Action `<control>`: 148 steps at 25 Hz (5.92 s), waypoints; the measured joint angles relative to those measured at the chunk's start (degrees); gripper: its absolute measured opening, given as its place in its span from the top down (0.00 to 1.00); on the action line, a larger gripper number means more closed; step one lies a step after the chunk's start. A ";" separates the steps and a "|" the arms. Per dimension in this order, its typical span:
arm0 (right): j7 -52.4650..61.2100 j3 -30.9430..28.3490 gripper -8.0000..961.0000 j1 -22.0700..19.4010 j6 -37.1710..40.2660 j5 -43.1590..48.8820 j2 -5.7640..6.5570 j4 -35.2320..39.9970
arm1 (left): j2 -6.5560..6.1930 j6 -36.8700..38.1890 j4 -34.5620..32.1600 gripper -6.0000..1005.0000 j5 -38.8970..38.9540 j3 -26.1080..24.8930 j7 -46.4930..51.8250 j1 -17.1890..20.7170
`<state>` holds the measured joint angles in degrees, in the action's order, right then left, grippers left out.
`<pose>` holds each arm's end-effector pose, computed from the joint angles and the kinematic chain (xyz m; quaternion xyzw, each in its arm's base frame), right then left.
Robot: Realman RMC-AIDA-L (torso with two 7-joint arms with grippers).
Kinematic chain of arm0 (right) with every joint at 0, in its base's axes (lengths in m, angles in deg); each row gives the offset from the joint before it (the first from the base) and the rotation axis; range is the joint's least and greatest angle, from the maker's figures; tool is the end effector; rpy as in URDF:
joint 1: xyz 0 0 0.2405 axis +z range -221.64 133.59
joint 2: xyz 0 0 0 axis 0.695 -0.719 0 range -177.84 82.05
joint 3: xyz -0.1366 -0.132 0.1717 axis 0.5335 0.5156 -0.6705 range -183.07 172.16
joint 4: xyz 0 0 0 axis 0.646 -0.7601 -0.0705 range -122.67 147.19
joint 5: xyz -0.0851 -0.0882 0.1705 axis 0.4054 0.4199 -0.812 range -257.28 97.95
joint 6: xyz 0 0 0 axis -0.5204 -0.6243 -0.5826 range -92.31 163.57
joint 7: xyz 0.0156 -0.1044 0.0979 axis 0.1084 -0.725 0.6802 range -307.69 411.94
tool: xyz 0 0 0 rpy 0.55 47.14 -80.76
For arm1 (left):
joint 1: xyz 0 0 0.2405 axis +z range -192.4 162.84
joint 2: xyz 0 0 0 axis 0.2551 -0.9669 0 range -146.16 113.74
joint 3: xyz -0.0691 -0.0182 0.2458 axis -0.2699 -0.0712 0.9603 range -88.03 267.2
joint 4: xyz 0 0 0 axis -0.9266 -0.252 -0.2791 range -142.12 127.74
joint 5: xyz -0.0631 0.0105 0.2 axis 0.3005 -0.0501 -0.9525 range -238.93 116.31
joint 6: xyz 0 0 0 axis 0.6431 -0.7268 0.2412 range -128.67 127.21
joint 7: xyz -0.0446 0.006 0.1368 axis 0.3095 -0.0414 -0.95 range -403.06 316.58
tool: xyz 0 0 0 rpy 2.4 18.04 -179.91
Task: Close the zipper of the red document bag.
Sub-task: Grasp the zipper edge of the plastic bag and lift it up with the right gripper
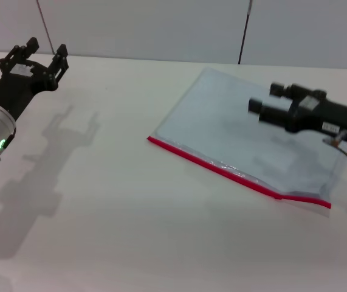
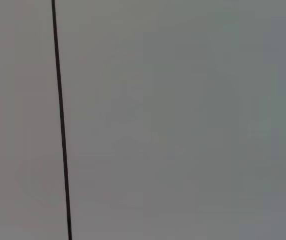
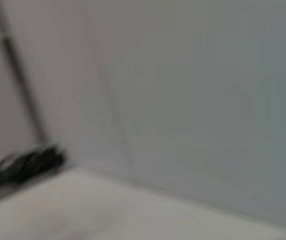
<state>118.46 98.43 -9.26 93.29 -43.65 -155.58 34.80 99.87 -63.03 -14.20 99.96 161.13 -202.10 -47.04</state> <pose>0.2475 0.3884 -0.0184 -0.8940 0.2477 0.2823 0.2444 -0.3109 0.3840 0.0224 -0.7306 -0.1998 -0.3087 0.5754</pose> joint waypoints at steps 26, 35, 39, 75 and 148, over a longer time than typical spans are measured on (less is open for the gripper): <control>30.07 -27.57 0.19 -13.33 6.63 82.15 -8.85 42.26 | -0.30 0.07 -0.25 0.39 0.01 -0.01 -0.49 0.68; 34.09 -27.31 0.19 -17.89 13.41 87.32 -8.90 52.01 | -0.32 0.67 -0.19 0.39 -0.04 -0.01 -0.59 0.88; 35.11 -26.69 0.19 -19.13 14.74 91.19 -8.98 54.71 | -0.33 0.75 -0.19 0.39 -0.07 -0.01 -1.11 0.92; 39.72 -19.90 0.20 -17.10 6.89 102.68 -8.94 51.79 | -0.25 1.56 -0.28 0.38 -0.09 -0.01 -1.92 0.88; 40.46 -19.25 0.94 -15.78 2.06 96.25 -8.85 54.42 | 0.10 2.71 -36.76 0.48 -59.54 9.06 24.32 2.75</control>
<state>158.91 79.18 -25.04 95.35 52.60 -164.43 89.22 99.97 -60.32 -50.96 40.42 170.19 -177.78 -44.29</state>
